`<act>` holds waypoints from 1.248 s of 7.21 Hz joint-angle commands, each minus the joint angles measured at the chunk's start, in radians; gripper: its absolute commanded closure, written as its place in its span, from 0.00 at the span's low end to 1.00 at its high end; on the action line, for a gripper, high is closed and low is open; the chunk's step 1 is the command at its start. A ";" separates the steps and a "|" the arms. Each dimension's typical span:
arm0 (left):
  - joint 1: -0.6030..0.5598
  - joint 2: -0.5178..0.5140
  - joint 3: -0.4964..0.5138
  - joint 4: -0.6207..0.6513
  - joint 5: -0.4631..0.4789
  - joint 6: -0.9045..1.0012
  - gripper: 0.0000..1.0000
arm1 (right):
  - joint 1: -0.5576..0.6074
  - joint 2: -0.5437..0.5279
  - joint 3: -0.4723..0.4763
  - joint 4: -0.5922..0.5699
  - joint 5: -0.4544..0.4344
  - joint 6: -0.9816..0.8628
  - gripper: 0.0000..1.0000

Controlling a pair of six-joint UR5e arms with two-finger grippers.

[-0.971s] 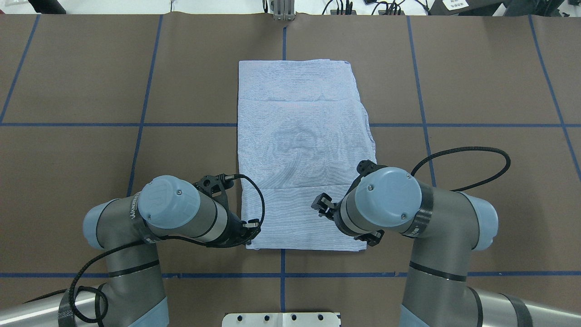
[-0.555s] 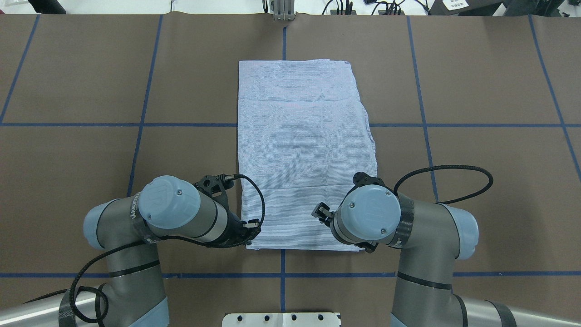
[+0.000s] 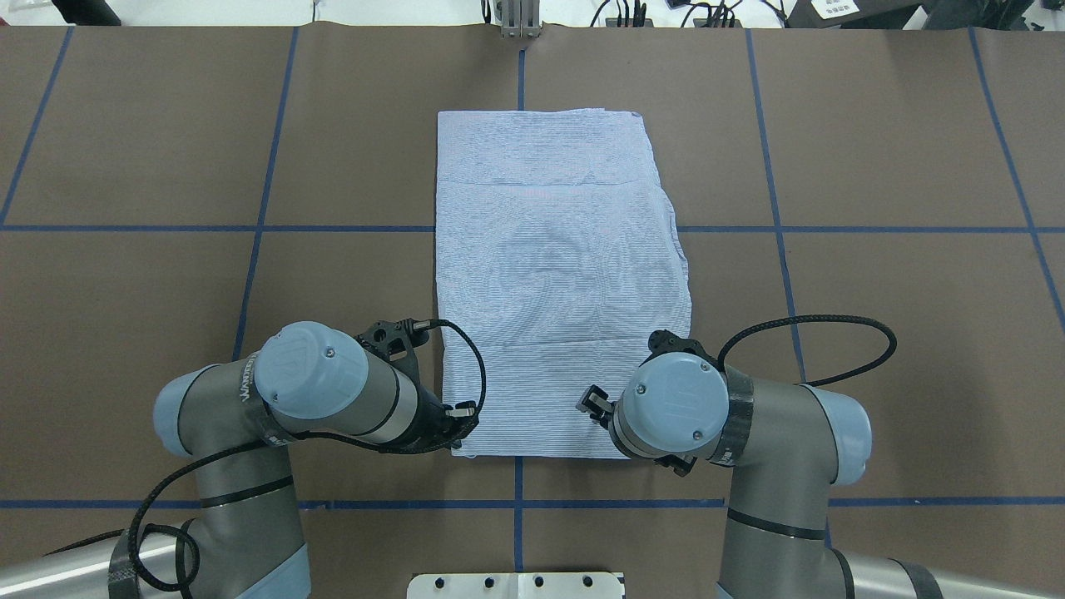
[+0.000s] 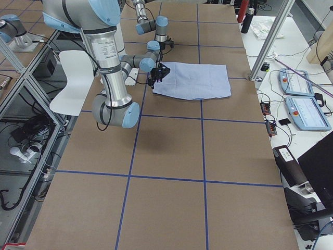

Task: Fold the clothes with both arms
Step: 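Lower the right gripper to the bundle's near edge beside the left gripper, then grasp the near edge of the bundle with both grippers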

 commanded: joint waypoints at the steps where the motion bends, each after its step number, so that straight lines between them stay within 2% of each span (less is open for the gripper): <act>1: 0.000 0.000 0.001 0.000 0.001 -0.001 1.00 | -0.015 -0.002 -0.019 0.001 0.011 0.005 0.00; 4: 0.000 0.000 0.001 0.000 0.009 -0.001 1.00 | -0.018 0.002 -0.034 0.002 0.013 0.003 0.01; 5: 0.000 0.000 0.001 0.000 0.009 -0.001 1.00 | -0.018 0.002 -0.034 0.002 0.013 0.003 0.14; 6: 0.000 0.000 0.001 0.000 0.009 -0.001 1.00 | -0.018 0.002 -0.034 0.002 0.022 0.003 0.39; 7: 0.000 0.000 0.000 0.000 0.009 -0.001 1.00 | -0.018 0.002 -0.033 0.004 0.031 0.002 0.55; 9: -0.002 0.000 0.001 0.000 0.009 -0.001 1.00 | -0.015 0.005 -0.027 0.004 0.031 0.000 0.97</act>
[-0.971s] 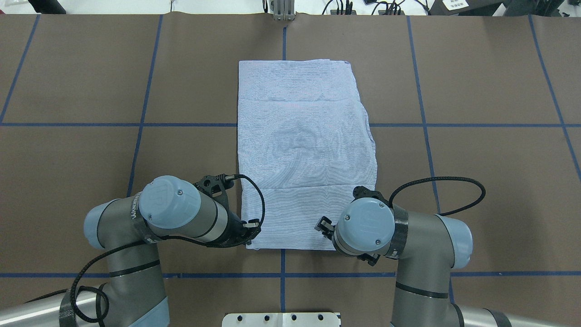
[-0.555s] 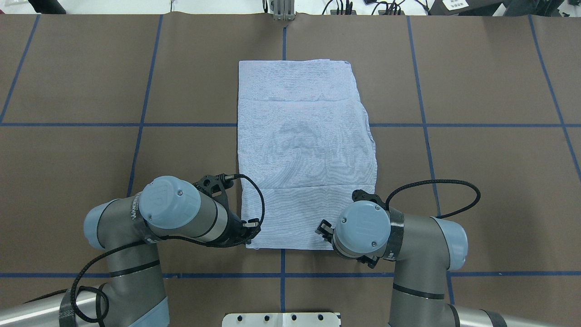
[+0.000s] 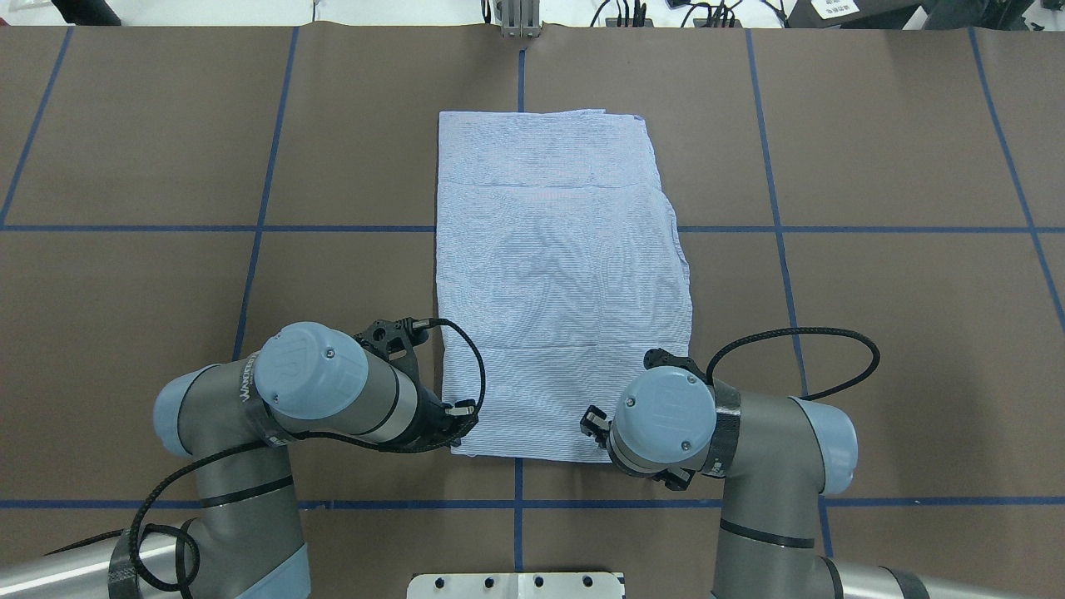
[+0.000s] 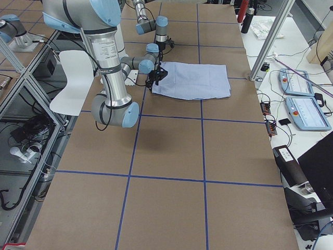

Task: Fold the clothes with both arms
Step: 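Grasp the near edge of the bundle with both grippers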

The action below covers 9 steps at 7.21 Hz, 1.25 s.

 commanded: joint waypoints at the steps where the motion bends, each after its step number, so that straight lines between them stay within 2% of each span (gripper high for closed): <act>1: -0.001 0.000 0.001 0.000 0.000 0.000 1.00 | 0.005 0.005 0.006 0.000 0.001 -0.001 1.00; 4: -0.001 0.000 0.002 0.000 0.000 -0.008 1.00 | 0.023 0.008 0.017 0.000 0.021 -0.001 1.00; 6: -0.004 -0.003 -0.010 0.000 0.000 -0.012 1.00 | 0.048 0.007 0.064 -0.006 0.046 -0.001 1.00; 9: -0.014 0.011 -0.105 0.012 -0.006 -0.012 1.00 | 0.063 -0.002 0.131 -0.010 0.050 -0.002 1.00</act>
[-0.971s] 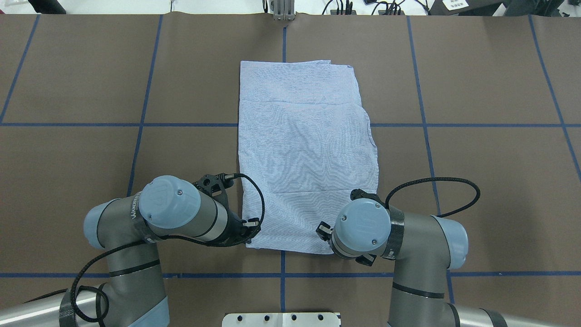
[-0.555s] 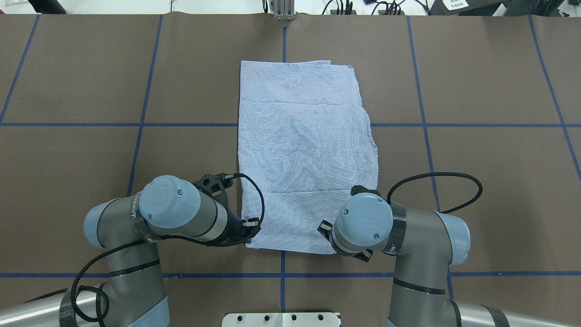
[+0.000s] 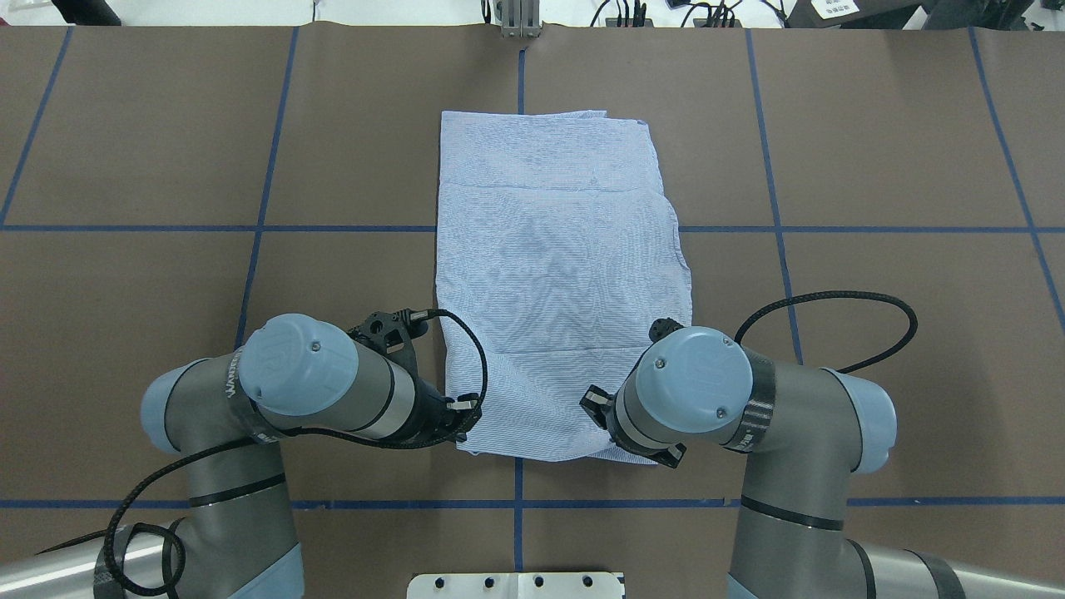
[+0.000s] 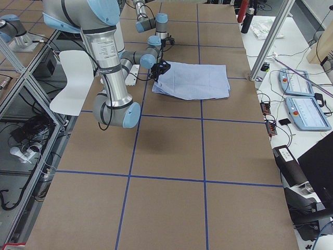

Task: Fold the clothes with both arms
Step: 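Grasp the near edge of the bundle with both grippers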

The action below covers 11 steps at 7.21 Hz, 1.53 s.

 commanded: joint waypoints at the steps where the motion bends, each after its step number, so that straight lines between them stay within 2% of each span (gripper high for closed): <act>1: 0.000 0.004 -0.099 0.072 -0.003 -0.002 1.00 | 0.010 -0.008 0.053 -0.003 0.004 -0.003 1.00; 2: 0.011 -0.002 -0.165 0.141 -0.008 -0.005 1.00 | 0.006 -0.017 0.067 -0.004 0.004 -0.003 1.00; 3: 0.047 0.000 -0.197 0.157 -0.006 -0.058 1.00 | -0.006 -0.034 0.105 -0.004 0.009 -0.003 1.00; 5: 0.093 0.004 -0.210 0.162 -0.008 -0.100 1.00 | -0.045 -0.074 0.200 -0.006 0.073 -0.001 1.00; 7: 0.103 0.061 -0.312 0.254 -0.008 -0.103 1.00 | -0.088 -0.134 0.311 -0.007 0.081 0.000 1.00; 9: 0.106 0.067 -0.416 0.395 -0.041 -0.103 1.00 | -0.091 -0.158 0.362 -0.007 0.106 0.002 1.00; 11: 0.118 0.067 -0.479 0.418 -0.057 -0.101 1.00 | -0.091 -0.163 0.435 -0.044 0.135 0.002 1.00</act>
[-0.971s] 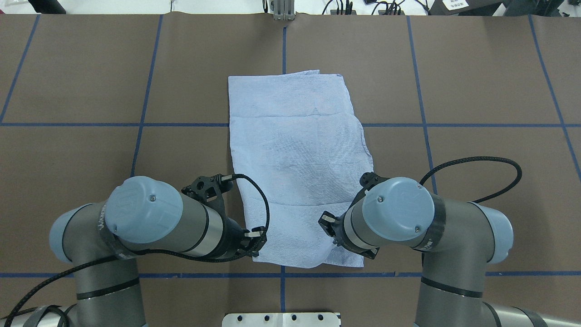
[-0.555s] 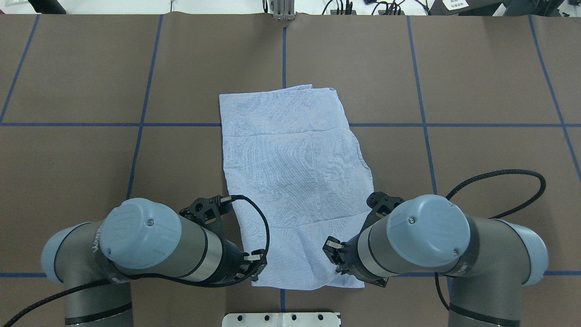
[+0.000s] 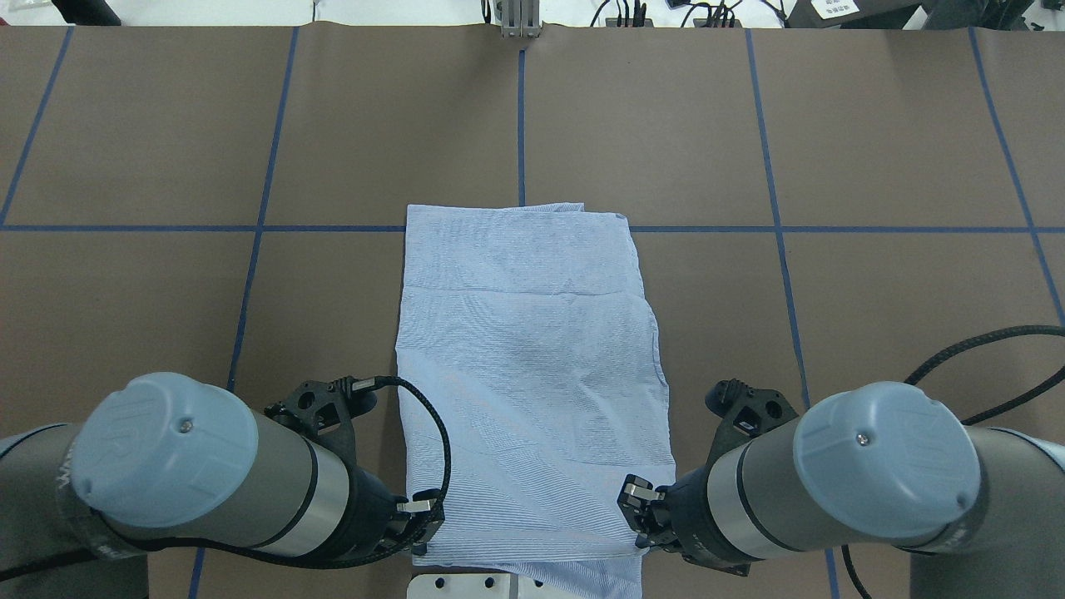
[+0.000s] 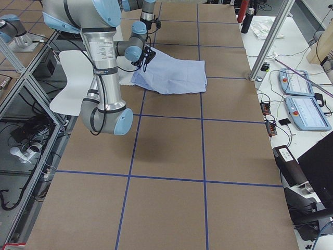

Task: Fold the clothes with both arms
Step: 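Grasp the near edge of the bundle with both grippers, then lift the near edge with both grippers and carry it toward the far edge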

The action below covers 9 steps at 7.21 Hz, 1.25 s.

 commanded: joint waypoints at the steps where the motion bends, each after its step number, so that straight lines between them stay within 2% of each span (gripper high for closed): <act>1: 0.008 0.001 -0.060 0.021 -0.019 0.001 1.00 | 0.004 -0.001 0.069 -0.033 0.035 0.000 1.00; 3: -0.010 0.001 -0.097 0.021 -0.031 0.001 1.00 | 0.060 0.006 0.054 -0.033 0.063 -0.003 1.00; 5: -0.056 -0.007 -0.093 0.070 -0.031 0.007 1.00 | 0.117 0.082 -0.033 -0.033 0.063 -0.014 1.00; 6: -0.090 -0.010 -0.080 0.072 -0.031 0.013 1.00 | 0.145 0.129 -0.079 -0.033 0.061 -0.030 1.00; 9: -0.171 -0.038 0.021 0.057 -0.033 0.078 1.00 | 0.229 0.150 -0.118 -0.032 0.063 -0.102 1.00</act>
